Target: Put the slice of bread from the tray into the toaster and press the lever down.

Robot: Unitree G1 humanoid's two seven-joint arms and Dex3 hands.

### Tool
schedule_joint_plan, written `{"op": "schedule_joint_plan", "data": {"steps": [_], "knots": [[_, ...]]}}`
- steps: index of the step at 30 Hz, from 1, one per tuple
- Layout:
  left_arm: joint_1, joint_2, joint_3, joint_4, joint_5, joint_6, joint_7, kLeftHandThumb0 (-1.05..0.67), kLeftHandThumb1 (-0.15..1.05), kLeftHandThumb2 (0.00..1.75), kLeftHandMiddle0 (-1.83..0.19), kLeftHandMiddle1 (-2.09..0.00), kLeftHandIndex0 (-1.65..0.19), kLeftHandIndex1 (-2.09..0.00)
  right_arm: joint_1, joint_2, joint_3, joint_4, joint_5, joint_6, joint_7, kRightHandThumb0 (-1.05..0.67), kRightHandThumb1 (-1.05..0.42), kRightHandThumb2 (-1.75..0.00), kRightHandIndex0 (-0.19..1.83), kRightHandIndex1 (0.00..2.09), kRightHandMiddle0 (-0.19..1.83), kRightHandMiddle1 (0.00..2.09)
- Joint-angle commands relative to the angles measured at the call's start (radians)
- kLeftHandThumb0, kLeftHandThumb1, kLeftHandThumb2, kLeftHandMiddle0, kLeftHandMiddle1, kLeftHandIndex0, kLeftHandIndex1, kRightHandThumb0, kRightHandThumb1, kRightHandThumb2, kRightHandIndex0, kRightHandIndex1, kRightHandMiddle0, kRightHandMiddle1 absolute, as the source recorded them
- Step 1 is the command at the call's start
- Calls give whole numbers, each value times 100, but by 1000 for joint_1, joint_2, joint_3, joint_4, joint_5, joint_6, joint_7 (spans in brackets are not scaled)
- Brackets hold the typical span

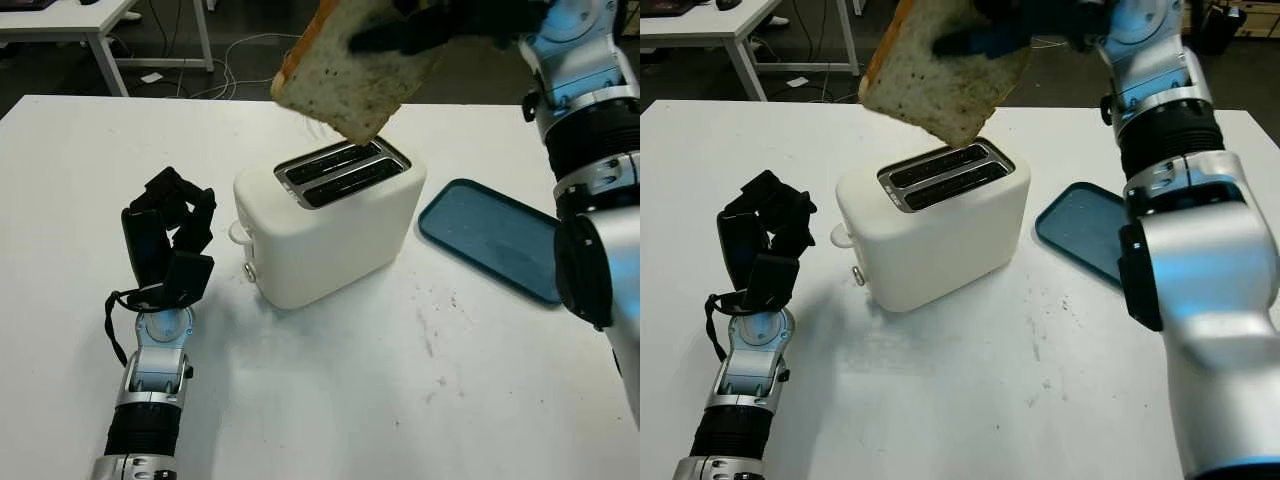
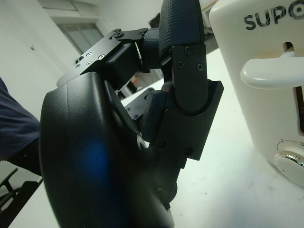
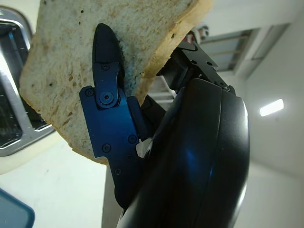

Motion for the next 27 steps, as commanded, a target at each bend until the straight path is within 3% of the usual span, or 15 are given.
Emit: {"op": "schedule_joint_plan", "data": {"steps": [1,18,27], "knots": [[8,0,3,-10,5,0,7,-84,92,36,-120,-158,-89,-156,20,-9,11,-19,-15,8,7,-46,-92,-45,110,175,89,175],[2,2,0,-13,6,5,5,-84,92,36,-120,-158,-90,-155,48,-43,41,-41,-60,45,37,-45,-92,-50,112,175,85,175],[-1,5,-3,-14,15,5,8,-84,92,37,-120,-158,-91,-155,56,-85,94,-42,-130,39,42,-43,-92,-48,103,175,73,175]]}}
